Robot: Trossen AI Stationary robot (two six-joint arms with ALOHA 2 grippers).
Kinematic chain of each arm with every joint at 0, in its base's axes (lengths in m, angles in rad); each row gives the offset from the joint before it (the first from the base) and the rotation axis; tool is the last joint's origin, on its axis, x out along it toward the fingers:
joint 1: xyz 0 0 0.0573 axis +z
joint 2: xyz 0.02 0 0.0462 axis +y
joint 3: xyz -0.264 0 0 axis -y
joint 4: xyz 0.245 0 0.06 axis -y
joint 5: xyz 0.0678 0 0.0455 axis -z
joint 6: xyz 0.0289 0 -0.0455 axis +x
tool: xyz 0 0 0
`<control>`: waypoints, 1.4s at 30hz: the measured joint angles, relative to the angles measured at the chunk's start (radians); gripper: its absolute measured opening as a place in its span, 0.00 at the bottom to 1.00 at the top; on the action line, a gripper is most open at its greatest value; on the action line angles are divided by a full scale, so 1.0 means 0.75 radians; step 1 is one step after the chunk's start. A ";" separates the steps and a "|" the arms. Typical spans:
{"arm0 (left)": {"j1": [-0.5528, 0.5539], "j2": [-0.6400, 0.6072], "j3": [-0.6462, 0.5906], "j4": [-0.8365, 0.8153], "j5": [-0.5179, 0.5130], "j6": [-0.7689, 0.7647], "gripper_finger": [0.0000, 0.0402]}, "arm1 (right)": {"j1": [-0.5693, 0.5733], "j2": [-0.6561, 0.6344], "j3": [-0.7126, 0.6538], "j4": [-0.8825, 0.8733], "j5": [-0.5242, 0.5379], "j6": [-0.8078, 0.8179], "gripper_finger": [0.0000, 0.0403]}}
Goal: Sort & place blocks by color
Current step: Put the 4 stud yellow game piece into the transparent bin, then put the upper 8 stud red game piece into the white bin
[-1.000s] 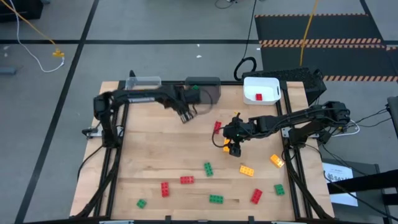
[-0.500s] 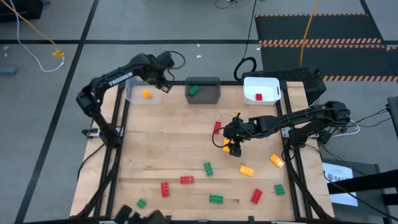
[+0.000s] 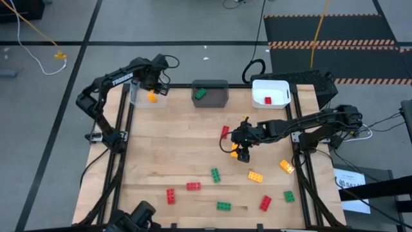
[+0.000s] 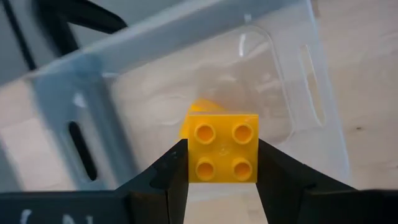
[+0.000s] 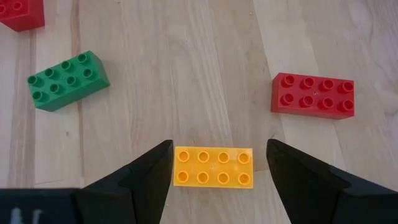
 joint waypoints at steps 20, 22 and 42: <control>-0.029 0.000 -0.044 0.104 0.031 -0.002 0.64 | 0.000 0.000 0.000 0.000 0.001 -0.001 0.62; -0.034 0.000 -0.044 0.105 0.030 0.002 0.68 | 0.000 0.000 0.000 0.000 0.002 -0.001 0.62; -0.489 -0.335 -0.043 0.112 0.039 0.008 0.65 | 0.000 0.000 0.000 0.007 0.003 -0.005 0.62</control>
